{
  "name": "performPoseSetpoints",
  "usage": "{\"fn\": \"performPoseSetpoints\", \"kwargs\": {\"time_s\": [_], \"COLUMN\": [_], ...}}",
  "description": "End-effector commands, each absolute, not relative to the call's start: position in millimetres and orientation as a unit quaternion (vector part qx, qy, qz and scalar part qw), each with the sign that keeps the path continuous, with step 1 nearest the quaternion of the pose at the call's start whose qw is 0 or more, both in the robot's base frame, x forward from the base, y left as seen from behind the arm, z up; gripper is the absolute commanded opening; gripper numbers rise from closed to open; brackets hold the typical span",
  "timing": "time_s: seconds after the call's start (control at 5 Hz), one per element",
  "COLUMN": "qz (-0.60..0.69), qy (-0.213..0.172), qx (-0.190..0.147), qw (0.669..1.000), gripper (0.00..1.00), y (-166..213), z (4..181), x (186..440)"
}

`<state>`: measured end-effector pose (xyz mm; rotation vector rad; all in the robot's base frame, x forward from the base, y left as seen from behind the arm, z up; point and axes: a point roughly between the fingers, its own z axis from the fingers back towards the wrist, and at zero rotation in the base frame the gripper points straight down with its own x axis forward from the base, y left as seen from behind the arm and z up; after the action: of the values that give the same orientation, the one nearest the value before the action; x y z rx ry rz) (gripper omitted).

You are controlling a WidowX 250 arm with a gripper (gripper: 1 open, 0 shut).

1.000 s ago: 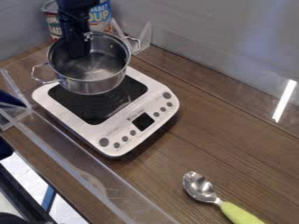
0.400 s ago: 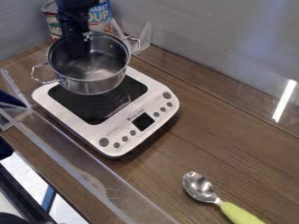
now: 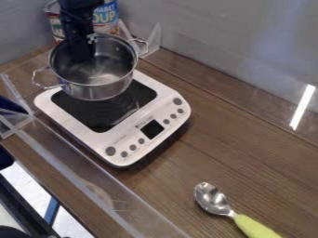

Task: Put silver pot on the white and black stove top

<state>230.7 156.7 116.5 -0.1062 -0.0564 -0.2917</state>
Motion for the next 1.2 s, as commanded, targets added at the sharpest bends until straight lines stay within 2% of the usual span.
{"fn": "performPoseSetpoints", "kwargs": {"time_s": [0.0,0.4,0.6,0.8,1.0], "qz": [-0.137,-0.137,-0.139,-0.136,-0.138], "qy": [-0.056,-0.056,-0.057,-0.055,-0.049], "qx": [-0.032,-0.035,-0.039,-0.042,-0.046], "qw": [0.988,0.988,0.988,0.988,0.988], "gripper": [0.00,0.00,1.00,0.00,1.00], "y": [164.1,163.8,163.4,169.2,166.9], "z": [135.0,133.7,135.5,134.5,125.6], "x": [233.5,233.3,234.3,239.0,238.0]}}
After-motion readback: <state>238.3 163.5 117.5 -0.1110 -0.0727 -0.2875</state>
